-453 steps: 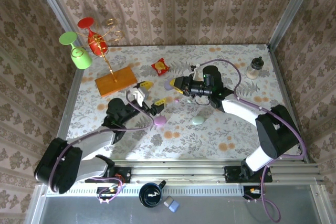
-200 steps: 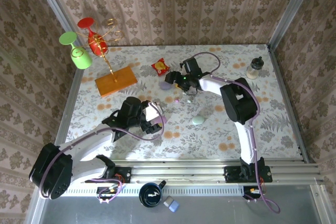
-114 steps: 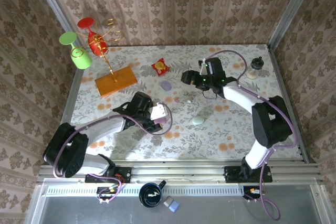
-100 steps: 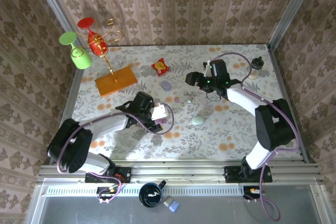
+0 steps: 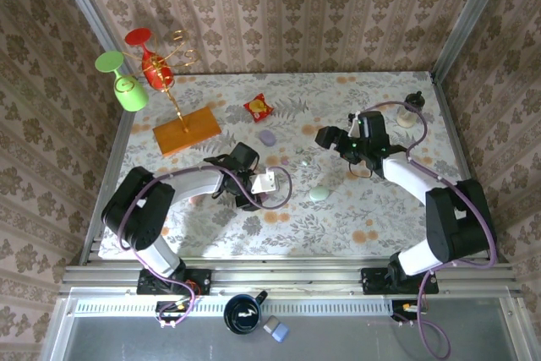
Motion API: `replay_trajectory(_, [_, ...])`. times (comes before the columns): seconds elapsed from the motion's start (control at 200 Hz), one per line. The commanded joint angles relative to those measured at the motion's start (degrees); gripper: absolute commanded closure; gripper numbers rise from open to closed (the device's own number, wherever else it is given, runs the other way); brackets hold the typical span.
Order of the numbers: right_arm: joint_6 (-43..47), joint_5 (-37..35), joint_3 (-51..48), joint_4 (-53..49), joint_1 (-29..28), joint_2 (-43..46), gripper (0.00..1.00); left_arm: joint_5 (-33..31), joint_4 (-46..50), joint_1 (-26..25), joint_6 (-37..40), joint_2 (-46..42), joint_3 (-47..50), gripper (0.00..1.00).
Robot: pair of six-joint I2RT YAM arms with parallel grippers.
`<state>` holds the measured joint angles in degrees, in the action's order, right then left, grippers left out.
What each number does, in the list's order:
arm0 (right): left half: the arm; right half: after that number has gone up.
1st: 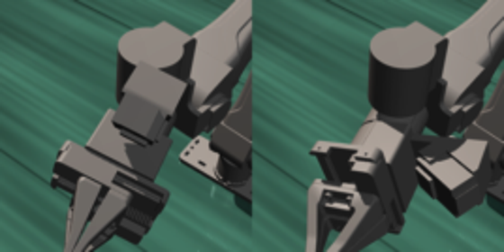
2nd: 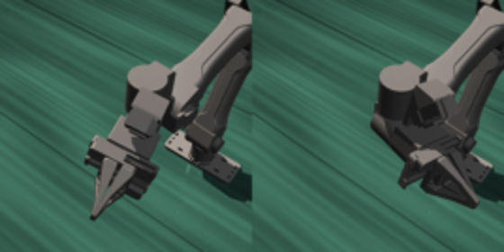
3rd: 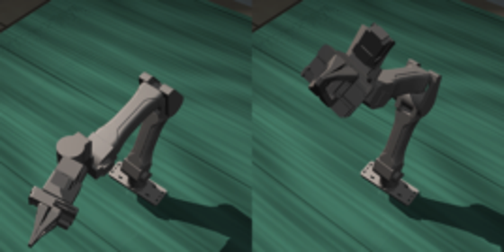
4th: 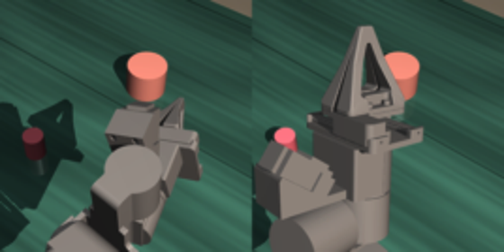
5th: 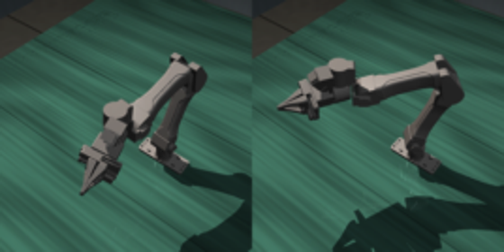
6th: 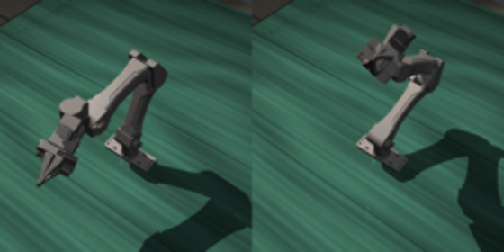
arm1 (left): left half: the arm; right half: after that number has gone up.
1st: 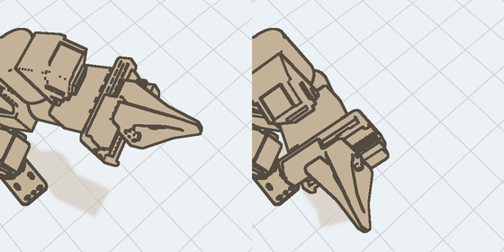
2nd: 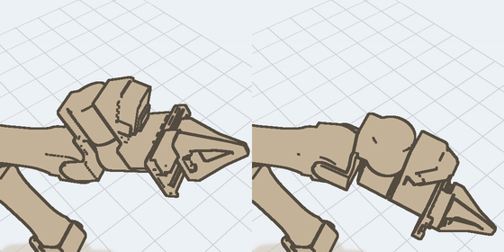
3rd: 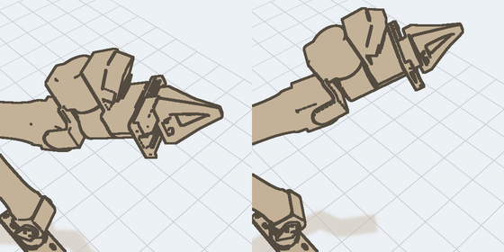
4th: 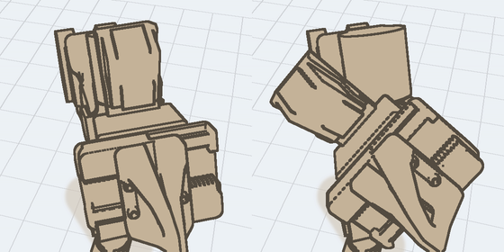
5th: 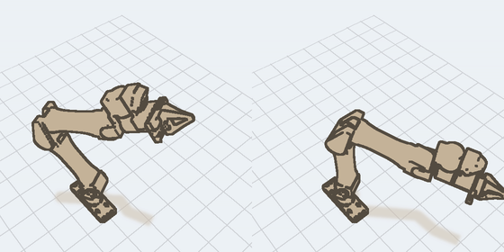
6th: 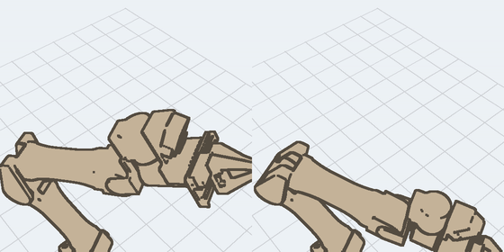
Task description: Insert wireless bluetooth earbuds into charging case
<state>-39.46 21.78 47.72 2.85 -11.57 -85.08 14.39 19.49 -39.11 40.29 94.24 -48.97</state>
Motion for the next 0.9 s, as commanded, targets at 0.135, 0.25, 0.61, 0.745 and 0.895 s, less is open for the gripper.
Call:
replay_trajectory(0.135, [-3.2,-1.2,-4.2,4.7,0.8,4.9,0.0,-0.3,2.3,-0.4,1.3,0.3,0.4,0.69])
replay_trajectory(0.25, [-5.6,-0.8,-9.0,10.6,1.0,8.6,0.0,0.0,1.1,-0.4,1.7,-1.5,1.1,0.69])
replay_trajectory(0.61, [-7.5,3.4,-16.1,6.2,-2.6,21.4,0.0,4.7,-9.5,-1.5,2.3,-11.4,3.5,0.68])
replay_trajectory(0.745, [-8.3,10.0,-18.8,2.1,-3.1,28.5,0.01,5.5,-12.8,-4.0,2.3,-14.1,3.4,0.68])
replay_trajectory(0.895, [-11.7,13.7,-22.9,0.8,-5.8,36.0,0.1,6.7,-17.2,-7.7,2.3,-16.7,4.2,0.67])
